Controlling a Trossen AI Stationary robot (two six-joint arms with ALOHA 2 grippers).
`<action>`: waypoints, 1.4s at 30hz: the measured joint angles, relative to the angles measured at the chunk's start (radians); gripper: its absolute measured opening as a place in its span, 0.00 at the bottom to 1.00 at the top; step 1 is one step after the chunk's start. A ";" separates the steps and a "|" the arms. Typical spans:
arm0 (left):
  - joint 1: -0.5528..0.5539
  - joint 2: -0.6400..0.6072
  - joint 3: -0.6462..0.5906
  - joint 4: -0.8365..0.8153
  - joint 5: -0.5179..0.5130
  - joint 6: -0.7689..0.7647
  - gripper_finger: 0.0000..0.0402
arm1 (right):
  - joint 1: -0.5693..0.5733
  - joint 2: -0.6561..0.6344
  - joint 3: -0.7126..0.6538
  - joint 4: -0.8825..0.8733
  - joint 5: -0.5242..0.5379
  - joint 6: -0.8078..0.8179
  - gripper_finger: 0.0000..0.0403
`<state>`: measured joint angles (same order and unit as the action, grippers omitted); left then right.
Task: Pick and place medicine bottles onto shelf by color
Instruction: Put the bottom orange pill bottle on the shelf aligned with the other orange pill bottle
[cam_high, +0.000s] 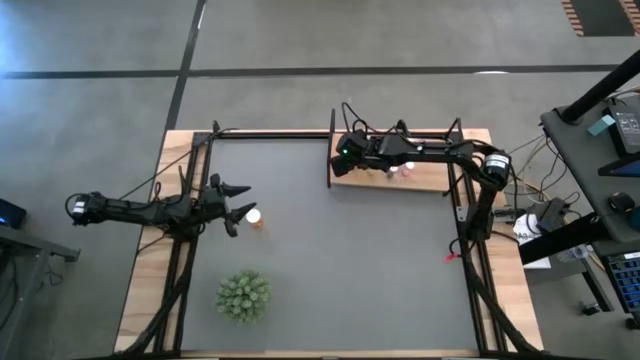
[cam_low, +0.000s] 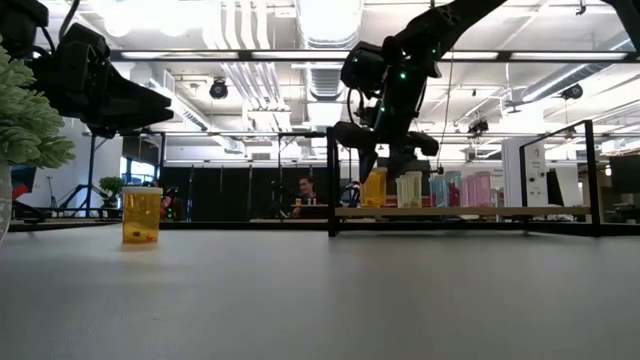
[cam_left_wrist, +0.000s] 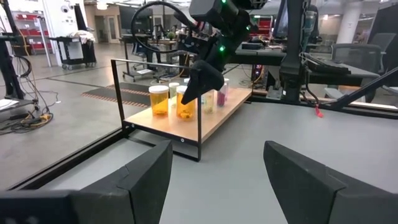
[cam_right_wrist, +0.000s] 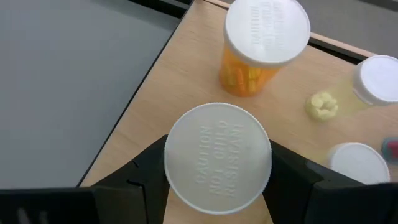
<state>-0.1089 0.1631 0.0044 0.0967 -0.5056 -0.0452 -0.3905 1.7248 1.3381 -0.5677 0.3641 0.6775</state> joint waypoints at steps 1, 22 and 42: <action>0.000 0.000 0.000 0.000 0.000 0.000 0.59 | -0.001 0.000 0.002 -0.002 -0.001 -0.001 0.48; 0.000 0.000 0.000 0.000 0.000 0.000 0.59 | -0.008 0.000 0.001 0.005 -0.001 -0.008 0.48; 0.000 0.000 0.000 0.000 0.000 0.000 0.59 | -0.011 0.013 0.000 0.025 -0.008 -0.041 0.48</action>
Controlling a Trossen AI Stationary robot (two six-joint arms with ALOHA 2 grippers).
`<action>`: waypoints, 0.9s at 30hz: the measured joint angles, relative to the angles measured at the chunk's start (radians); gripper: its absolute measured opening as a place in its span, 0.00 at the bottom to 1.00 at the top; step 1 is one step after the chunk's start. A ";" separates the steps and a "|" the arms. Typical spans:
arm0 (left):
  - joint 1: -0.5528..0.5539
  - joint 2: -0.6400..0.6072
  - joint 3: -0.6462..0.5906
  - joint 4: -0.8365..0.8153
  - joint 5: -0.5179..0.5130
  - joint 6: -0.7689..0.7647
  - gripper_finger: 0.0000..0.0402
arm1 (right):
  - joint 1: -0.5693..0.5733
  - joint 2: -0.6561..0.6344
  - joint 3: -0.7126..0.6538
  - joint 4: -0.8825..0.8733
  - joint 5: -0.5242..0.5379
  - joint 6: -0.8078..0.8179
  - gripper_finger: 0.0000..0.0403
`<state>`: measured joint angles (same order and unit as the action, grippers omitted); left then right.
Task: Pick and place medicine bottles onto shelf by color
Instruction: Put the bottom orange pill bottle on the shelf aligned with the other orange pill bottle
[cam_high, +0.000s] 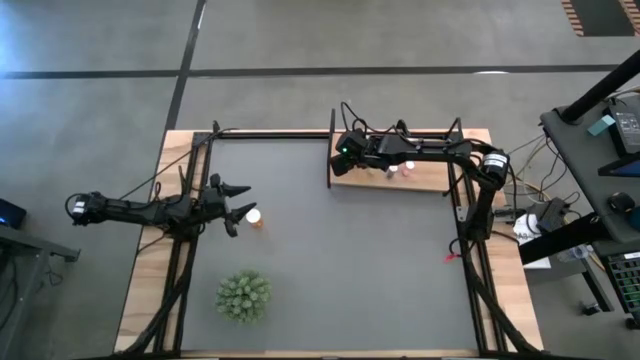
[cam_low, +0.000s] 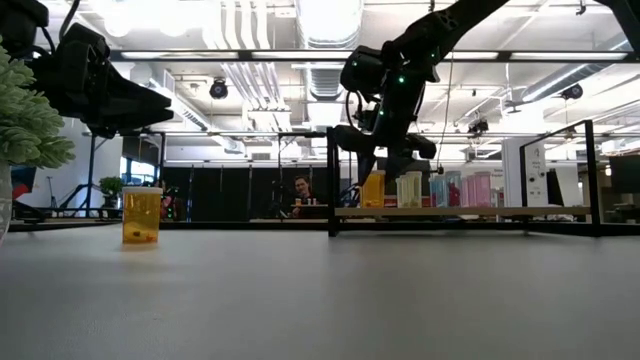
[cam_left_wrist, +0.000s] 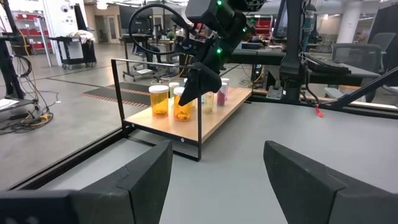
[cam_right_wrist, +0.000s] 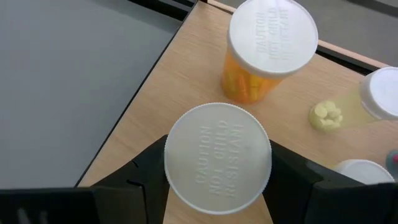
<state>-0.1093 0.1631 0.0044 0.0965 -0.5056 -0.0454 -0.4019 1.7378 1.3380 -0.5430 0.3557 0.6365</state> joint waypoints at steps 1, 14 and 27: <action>0.000 0.000 0.000 0.000 0.000 0.000 0.59 | 0.000 0.000 0.000 0.000 0.000 0.000 0.48; 0.000 0.000 0.000 0.000 0.000 0.000 0.59 | 0.000 0.000 -0.001 0.000 0.004 -0.001 0.49; 0.000 0.000 0.000 0.000 0.000 0.000 0.59 | 0.000 0.000 -0.001 0.001 0.010 0.000 0.49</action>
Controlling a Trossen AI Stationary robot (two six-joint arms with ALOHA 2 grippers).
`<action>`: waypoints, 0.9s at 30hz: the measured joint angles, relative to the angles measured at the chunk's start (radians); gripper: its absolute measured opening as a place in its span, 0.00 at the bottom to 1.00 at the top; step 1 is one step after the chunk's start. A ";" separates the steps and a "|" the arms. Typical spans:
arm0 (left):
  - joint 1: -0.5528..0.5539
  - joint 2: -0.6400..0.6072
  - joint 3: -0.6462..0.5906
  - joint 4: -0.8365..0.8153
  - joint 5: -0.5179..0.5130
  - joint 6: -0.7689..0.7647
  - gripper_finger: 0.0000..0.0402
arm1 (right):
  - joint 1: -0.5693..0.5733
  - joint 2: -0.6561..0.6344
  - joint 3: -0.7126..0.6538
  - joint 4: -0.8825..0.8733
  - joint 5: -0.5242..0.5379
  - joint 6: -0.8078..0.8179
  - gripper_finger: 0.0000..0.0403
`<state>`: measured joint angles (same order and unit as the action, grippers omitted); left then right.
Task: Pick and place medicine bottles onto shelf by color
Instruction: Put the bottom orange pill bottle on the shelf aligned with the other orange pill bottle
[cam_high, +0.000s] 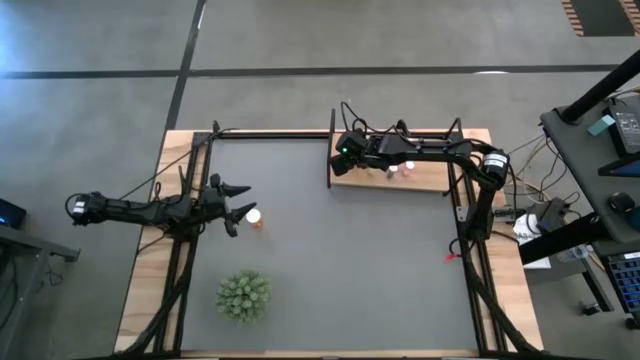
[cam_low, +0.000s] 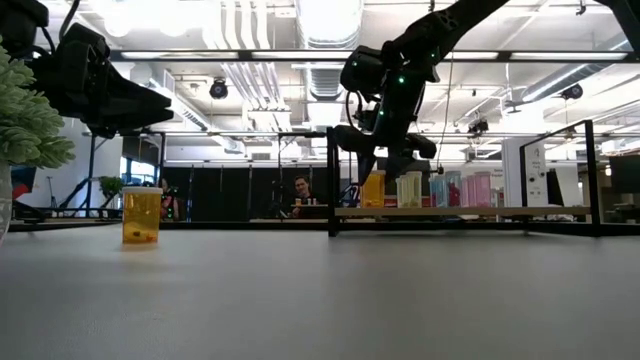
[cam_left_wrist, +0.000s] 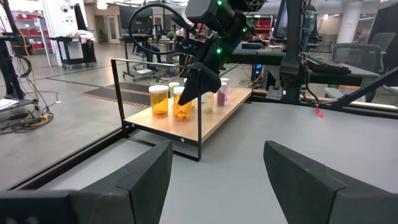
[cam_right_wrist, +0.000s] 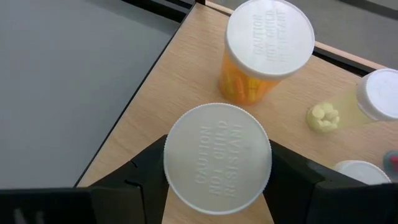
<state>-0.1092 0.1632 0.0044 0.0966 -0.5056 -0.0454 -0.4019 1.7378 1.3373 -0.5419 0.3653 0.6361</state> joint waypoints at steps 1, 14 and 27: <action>0.000 0.000 0.000 0.000 0.000 0.000 0.59 | 0.000 0.000 0.000 0.000 0.000 0.000 0.49; 0.000 0.000 0.000 0.000 0.000 0.000 0.59 | 0.002 0.000 -0.001 -0.009 -0.006 0.052 0.47; 0.000 0.000 0.000 0.000 0.000 0.000 0.59 | 0.002 0.000 -0.001 -0.007 -0.006 0.053 0.79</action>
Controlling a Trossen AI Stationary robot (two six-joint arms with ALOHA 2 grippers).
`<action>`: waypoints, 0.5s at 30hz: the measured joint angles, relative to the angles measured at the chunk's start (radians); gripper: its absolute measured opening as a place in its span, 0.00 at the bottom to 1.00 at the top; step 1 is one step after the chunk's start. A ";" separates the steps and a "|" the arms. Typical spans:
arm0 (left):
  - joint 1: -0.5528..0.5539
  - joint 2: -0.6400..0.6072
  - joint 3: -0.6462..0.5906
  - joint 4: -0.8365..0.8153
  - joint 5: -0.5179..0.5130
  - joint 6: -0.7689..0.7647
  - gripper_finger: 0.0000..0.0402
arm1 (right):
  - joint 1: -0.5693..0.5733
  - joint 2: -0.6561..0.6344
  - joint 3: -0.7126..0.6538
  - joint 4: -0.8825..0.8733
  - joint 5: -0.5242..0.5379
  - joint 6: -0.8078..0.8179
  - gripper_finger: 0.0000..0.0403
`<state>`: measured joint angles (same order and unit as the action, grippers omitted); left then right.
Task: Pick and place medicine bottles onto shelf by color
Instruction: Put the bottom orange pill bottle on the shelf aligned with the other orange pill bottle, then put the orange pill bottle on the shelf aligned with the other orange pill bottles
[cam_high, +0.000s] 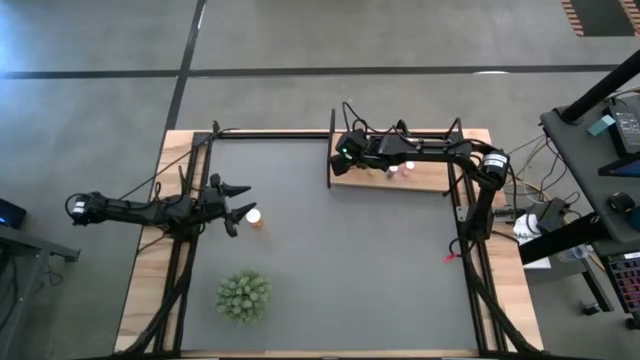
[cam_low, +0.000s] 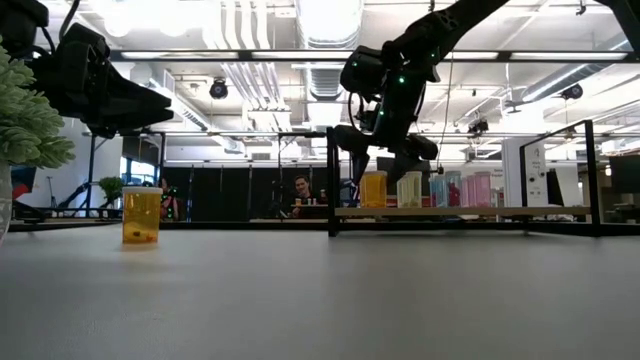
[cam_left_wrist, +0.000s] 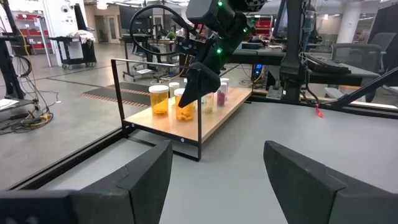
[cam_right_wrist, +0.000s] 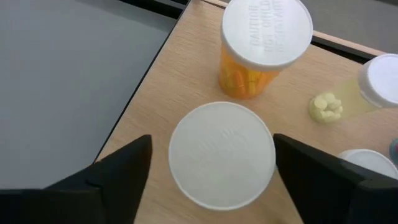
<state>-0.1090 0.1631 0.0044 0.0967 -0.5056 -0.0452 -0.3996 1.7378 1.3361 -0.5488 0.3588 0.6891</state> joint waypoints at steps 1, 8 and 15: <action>0.000 0.000 0.000 0.000 0.000 0.000 0.59 | 0.000 0.000 0.000 0.000 0.000 0.003 0.81; 0.000 0.000 0.000 0.000 0.000 0.000 0.59 | 0.002 -0.024 0.000 -0.007 0.001 0.004 0.90; 0.000 0.000 0.000 0.000 0.000 0.000 0.59 | 0.012 -0.081 0.000 -0.041 0.005 0.010 0.89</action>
<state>-0.1091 0.1631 0.0044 0.0967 -0.5056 -0.0452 -0.3874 1.6564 1.3365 -0.5900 0.3641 0.6991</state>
